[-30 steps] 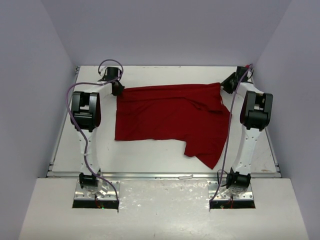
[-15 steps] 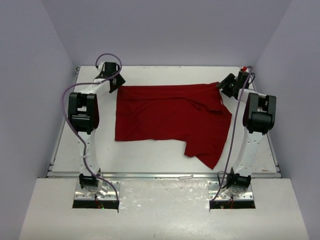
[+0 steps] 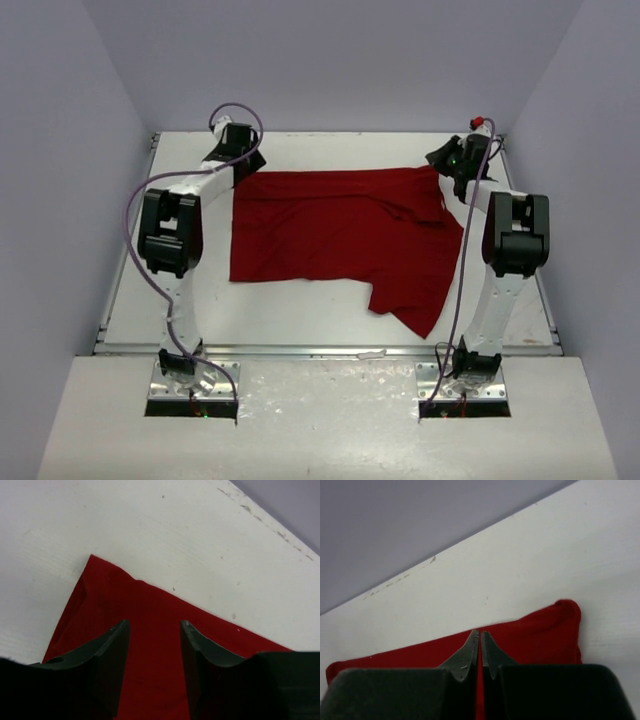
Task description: Fold and stack the t-shirts
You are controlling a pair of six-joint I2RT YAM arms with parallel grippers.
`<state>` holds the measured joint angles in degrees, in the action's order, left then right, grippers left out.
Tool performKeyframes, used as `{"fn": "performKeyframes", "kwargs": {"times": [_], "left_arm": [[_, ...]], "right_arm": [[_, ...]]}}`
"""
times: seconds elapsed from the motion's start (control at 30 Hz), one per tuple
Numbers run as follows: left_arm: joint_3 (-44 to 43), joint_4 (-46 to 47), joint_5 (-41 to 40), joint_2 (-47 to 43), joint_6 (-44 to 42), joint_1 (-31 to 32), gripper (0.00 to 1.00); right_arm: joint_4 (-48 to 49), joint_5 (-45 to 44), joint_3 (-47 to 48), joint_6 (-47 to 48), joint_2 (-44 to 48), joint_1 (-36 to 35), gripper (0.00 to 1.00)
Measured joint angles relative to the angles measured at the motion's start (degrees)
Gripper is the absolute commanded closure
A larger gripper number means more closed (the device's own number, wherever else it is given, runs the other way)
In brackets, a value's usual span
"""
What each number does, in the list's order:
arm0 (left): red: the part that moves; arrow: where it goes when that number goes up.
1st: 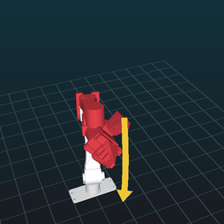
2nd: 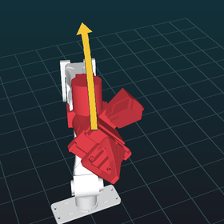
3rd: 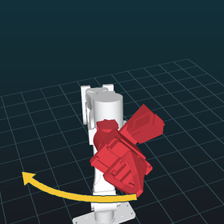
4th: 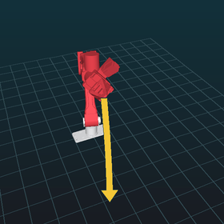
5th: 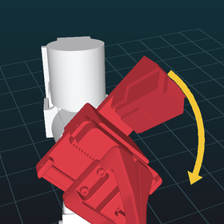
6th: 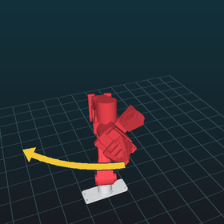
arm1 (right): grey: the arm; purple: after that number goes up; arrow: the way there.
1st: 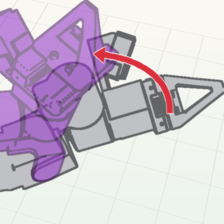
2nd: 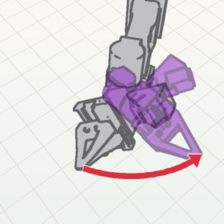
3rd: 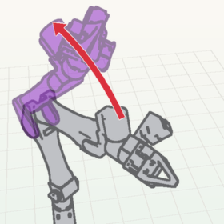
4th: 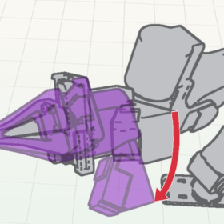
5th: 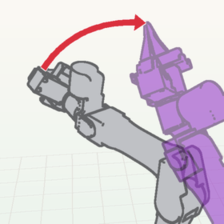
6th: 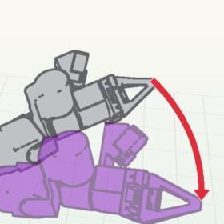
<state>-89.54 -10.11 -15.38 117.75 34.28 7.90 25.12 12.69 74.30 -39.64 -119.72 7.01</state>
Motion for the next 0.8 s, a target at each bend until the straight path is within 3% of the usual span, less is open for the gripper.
{"fn": "performKeyframes", "kwargs": {"times": [0.23,0.47,0.57,0.6,0.63,0.67,0.7,0.77,0.8], "left_arm": [[-12.5,-8.5,-0.2,15.3,2.4,-2.1,0.58],[-14.6,-12.0,-0.2,15.9,4.4,-3.5,0.58],[-14.7,-11.9,0.7,15.9,4.9,-3.9,0.46],[-14.7,-11.6,1.1,15.7,4.6,-3.9,0.39],[-14.6,-11.5,1.7,15.3,4.2,-3.9,0.25],[-14.6,-11.6,2.2,14.9,3.8,-3.9,0.11],[-14.5,-11.6,2.6,14.3,3.4,-3.9,0.02],[-14.4,-12.5,3.1,11.8,2.6,-3.9,0.00],[-14.2,-12.6,2.9,10.0,2.1,-3.8,0.00]], "right_arm": [[-6.6,-0.1,13.6,0.0,-9.5,0.0,0.99],[-18.7,-2.2,19.2,-2.5,-16.7,1.1,0.99],[-21.3,-2.6,20.3,-2.9,-16.7,1.1,0.99],[-21.3,-2.1,20.2,-3.2,-16.6,1.1,0.99],[-21.0,-1.4,19.7,-3.5,-16.4,1.1,0.99],[-20.6,-0.7,18.9,-3.9,-15.8,1.1,0.92],[-20.2,0.1,17.4,-4.4,-14.7,1.0,0.77],[-19.6,1.9,14.6,-5.7,-11.8,0.7,0.45],[-19.1,2.6,13.7,-6.3,-10.3,0.5,0.01]]}}
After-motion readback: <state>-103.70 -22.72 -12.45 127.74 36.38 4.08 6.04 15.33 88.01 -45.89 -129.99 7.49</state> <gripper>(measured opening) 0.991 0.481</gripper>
